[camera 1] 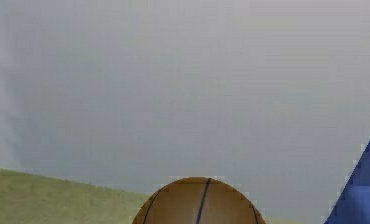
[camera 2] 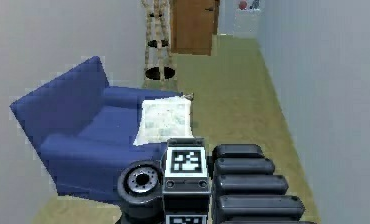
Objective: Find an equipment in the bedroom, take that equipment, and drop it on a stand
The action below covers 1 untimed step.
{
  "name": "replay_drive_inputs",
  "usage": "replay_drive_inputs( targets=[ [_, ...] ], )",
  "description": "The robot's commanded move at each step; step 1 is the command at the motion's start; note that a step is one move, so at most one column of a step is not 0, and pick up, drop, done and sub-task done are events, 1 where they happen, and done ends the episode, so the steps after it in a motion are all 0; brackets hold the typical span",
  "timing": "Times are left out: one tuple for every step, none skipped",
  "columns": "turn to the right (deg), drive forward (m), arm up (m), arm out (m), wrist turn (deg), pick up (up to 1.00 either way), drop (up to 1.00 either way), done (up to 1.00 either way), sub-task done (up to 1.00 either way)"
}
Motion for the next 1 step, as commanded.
replay_drive_inputs(
  targets=[
    [0.0, 0.35, 0.00, 0.00, 0.0, 0.00, 0.00, 0.00, 0.00]
  ],
)
